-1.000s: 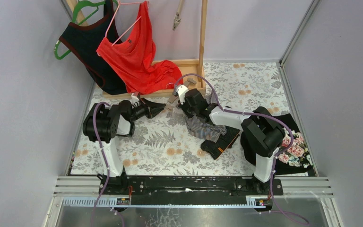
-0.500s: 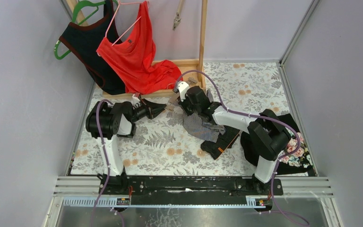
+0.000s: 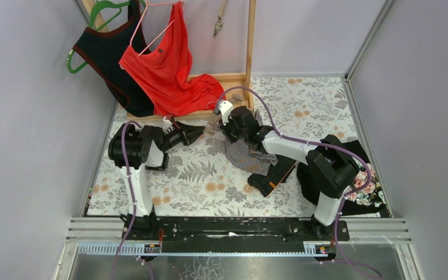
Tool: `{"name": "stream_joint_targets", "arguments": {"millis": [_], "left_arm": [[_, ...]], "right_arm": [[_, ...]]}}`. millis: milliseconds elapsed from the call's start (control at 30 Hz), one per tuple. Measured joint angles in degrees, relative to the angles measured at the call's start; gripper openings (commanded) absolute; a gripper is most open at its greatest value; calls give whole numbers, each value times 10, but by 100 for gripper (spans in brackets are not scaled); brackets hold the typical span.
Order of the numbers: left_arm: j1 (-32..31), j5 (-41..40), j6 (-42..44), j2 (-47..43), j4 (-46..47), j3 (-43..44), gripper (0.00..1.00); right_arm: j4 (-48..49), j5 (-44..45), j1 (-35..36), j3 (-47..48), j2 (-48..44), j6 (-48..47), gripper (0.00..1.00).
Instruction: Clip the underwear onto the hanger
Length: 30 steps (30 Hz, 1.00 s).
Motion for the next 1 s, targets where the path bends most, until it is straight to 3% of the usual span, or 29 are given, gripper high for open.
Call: {"name": "stream_joint_targets", "arguments": {"millis": [1000], "left_arm": [[-2,2,-11,10,8,11,0]], "right_arm": [[45,-16,7,-56,-29,-17,0]]}}
